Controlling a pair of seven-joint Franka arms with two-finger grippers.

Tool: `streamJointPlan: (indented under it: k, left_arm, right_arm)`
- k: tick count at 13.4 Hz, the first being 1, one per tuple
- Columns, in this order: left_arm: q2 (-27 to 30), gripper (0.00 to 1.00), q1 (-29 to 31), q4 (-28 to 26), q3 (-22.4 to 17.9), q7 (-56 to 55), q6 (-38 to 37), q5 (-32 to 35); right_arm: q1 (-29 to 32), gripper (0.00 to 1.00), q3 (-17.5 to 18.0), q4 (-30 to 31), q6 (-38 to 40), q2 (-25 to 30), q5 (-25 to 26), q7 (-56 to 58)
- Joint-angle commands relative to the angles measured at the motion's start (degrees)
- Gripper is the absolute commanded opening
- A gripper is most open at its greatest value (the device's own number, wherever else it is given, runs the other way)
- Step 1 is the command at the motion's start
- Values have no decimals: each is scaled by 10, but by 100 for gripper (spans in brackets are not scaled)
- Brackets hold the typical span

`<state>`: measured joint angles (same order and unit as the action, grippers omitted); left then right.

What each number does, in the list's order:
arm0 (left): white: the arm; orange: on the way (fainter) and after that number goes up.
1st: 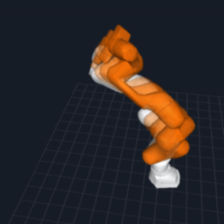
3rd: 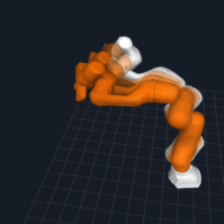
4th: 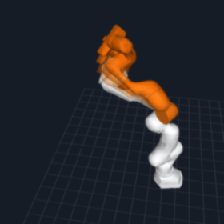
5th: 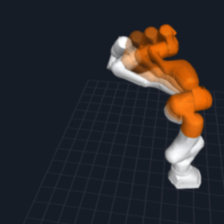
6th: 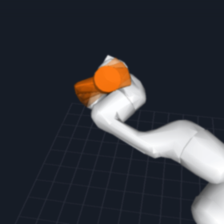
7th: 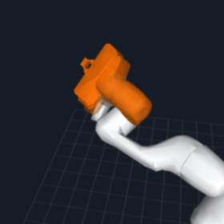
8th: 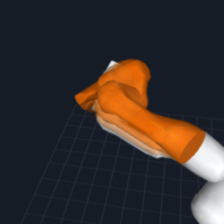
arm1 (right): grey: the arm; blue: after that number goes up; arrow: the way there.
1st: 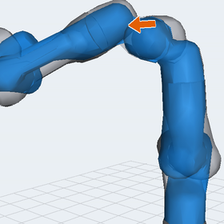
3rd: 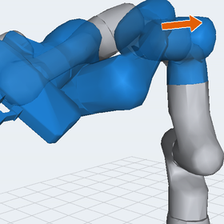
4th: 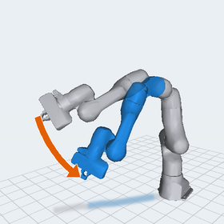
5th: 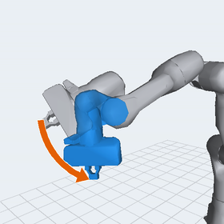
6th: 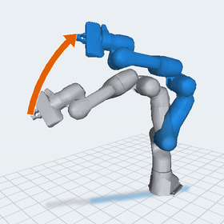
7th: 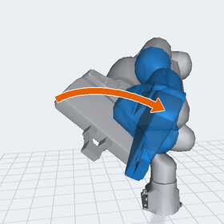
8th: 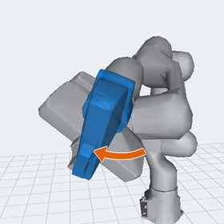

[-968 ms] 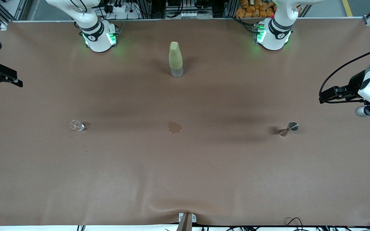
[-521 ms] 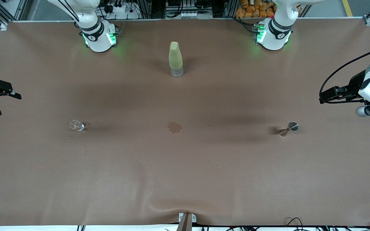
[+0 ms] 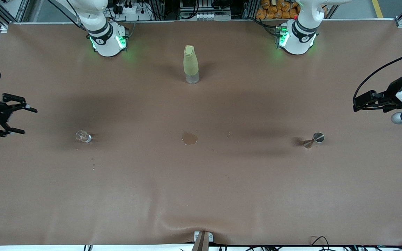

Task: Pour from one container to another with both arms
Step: 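Lower the right gripper around the glass beaker while the left gripper descends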

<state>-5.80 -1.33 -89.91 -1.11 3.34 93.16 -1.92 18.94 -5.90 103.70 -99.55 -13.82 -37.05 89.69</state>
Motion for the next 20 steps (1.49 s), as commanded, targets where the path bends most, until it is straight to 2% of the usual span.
streamJointPlan:
  k: [1,7,9,12,15,17,20]
  left_arm:
    - [-15,100,1,13,-2,50,-1,-7]
    - [-49,100,52,30,-3,254,-1,-92]
    - [-57,100,69,30,-3,324,0,-98]
    - [-70,100,99,30,-3,434,-1,-150]
    - [-92,100,122,28,-3,499,-4,-183]
    - [-114,100,143,28,-3,558,-6,-228]
    - [-148,100,149,29,-3,701,-6,-270]
  right_arm:
    - [40,100,8,7,6,-49,-57,108]
    - [57,100,8,19,16,-158,-179,336]
    - [56,100,9,19,16,-183,-189,343]
    - [57,100,10,-3,40,-242,-227,384]
    - [62,100,9,-17,47,-263,-234,420]
    - [75,100,10,-22,51,-281,-234,447]
    - [79,100,10,-51,82,-324,-235,484]
